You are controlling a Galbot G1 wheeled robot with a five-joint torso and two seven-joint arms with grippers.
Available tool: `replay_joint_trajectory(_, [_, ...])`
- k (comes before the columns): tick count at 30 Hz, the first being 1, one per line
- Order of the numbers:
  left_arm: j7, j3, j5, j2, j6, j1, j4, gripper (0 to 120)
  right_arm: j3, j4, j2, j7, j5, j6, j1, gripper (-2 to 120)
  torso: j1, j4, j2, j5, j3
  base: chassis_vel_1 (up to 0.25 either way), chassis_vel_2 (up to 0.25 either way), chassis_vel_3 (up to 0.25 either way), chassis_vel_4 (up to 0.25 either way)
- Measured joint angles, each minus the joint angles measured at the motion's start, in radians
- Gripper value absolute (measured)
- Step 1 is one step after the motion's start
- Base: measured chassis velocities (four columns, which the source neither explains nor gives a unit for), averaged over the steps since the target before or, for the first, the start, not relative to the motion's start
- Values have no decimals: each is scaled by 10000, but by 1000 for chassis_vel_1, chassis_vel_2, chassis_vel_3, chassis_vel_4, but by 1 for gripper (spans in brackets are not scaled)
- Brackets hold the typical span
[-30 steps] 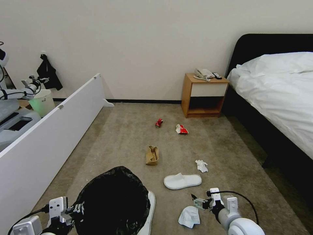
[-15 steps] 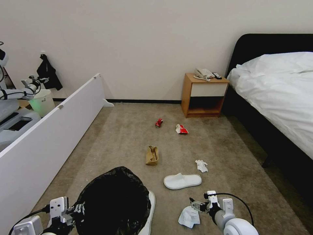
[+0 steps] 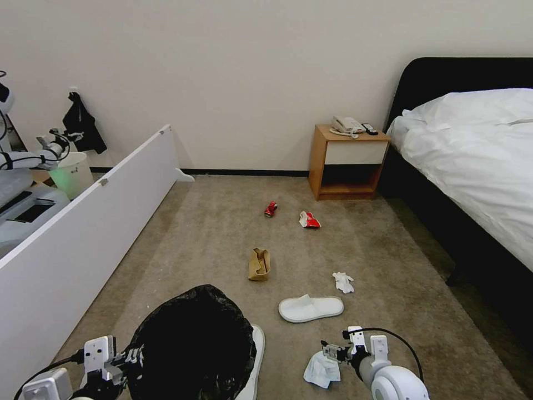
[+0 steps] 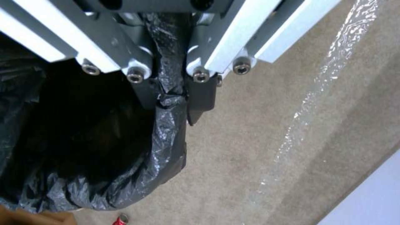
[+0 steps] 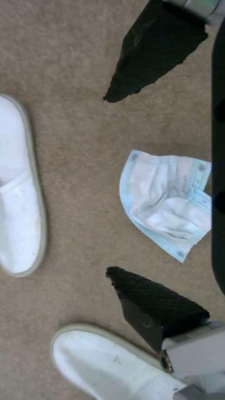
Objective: Pick up the trash bin, then pick up the garbage from the floor and place it into the trash bin.
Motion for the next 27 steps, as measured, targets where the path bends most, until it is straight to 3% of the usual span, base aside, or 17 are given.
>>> replay_joint_trajectory(27, [-8,-33,-32,-4,8,7,-1,4,-536,-1982,618,192,-630,-175,906,100,0,0,0,0,0,0,0,0,0])
